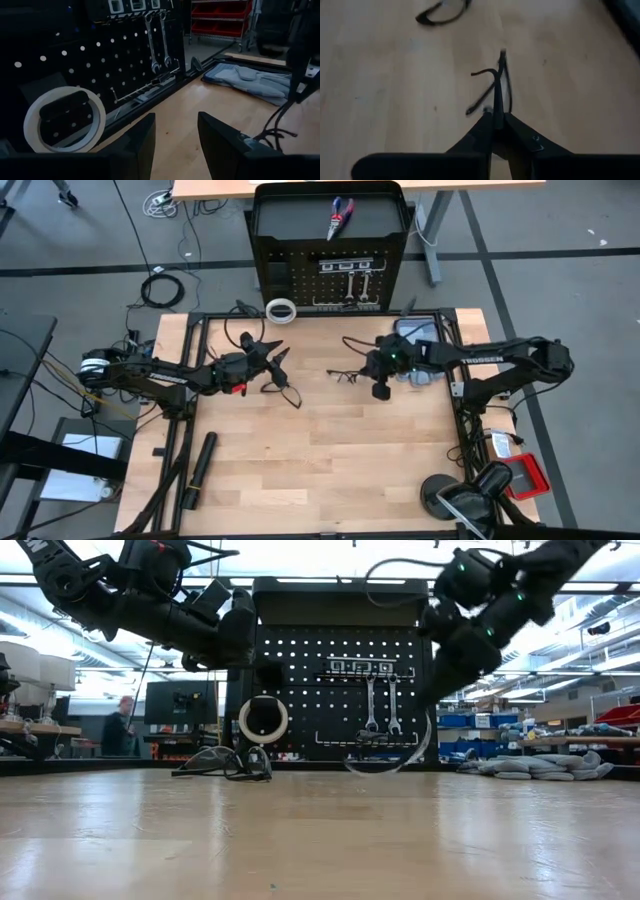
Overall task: Hang tools onto peg board
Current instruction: Remove the black safety glasses from the black pegboard, then remove the blue-orange pliers from the black pegboard
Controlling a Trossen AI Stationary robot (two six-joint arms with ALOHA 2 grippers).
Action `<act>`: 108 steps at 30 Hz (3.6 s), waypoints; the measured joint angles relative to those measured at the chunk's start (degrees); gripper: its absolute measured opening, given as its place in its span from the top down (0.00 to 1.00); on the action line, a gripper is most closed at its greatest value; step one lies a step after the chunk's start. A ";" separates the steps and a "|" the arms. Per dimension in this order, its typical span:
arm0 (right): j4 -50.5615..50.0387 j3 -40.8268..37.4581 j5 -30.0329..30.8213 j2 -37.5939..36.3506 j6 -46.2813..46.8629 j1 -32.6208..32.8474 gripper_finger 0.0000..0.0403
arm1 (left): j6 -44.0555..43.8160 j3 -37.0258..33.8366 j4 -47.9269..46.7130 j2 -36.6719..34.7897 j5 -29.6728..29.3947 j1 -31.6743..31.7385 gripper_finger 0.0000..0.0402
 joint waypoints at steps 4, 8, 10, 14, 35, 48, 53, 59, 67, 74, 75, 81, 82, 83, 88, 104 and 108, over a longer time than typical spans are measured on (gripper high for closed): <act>2.17 -2.53 0.07 0.00 4.75 -0.72 0.84 | 0.00 0.00 -0.12 0.00 0.00 0.00 0.62; -0.65 -1.28 0.07 0.00 6.86 -0.94 0.76 | -0.02 0.00 -0.63 0.00 0.00 0.00 0.62; -3.33 0.51 0.07 0.00 6.90 -0.94 0.71 | -0.05 0.00 -1.42 0.00 0.00 0.00 0.62; -8.73 6.25 1.24 -0.45 7.00 -0.94 0.59 | -0.34 0.00 -2.06 0.00 0.00 0.00 0.62; -12.72 52.81 28.10 8.57 -0.87 -1.97 0.44 | -1.78 0.00 -0.17 0.00 0.68 0.00 0.62; -5.94 66.64 31.80 24.26 -25.96 -3.05 0.44 | -3.06 0.00 -0.02 0.00 4.83 0.00 0.62; -2.65 66.68 32.17 24.30 -31.50 -3.54 0.44 | -3.02 0.00 0.01 0.00 4.92 0.00 0.62; -2.80 66.68 29.99 24.30 -32.89 -6.70 0.45 | -1.62 0.00 0.05 0.00 4.87 0.00 0.62; -2.28 66.68 26.71 24.30 -32.79 -10.84 0.50 | -1.55 0.00 0.50 0.00 4.76 -0.01 0.62; -3.13 66.68 20.62 24.28 -32.79 -12.30 0.52 | -1.53 0.00 0.48 0.00 4.74 -0.02 0.62; -3.05 66.68 20.11 24.28 -32.83 -12.48 0.52 | -1.53 0.00 0.50 0.00 4.74 0.00 0.62; -2.74 66.70 19.14 24.82 -34.66 -13.63 0.52 | -1.51 0.00 0.48 0.00 4.74 0.00 0.62; -3.20 66.68 18.99 25.00 -35.64 -13.91 0.53 | -1.53 0.00 0.47 0.00 4.74 -0.01 0.62; -3.15 66.68 18.96 25.39 -36.45 -14.06 0.53 | -1.52 0.00 0.47 0.00 4.74 -0.01 0.62; -2.18 66.69 17.88 26.73 -39.05 -14.60 0.56 | -1.51 0.00 0.46 0.00 4.74 -0.02 0.62; -2.67 66.68 18.03 25.97 -38.34 -14.56 0.73 | -1.49 -0.02 0.50 0.02 4.70 0.00 0.62; -2.53 66.68 18.11 25.97 -38.50 -14.70 0.80 | -1.49 -0.01 0.46 0.02 4.69 0.00 0.62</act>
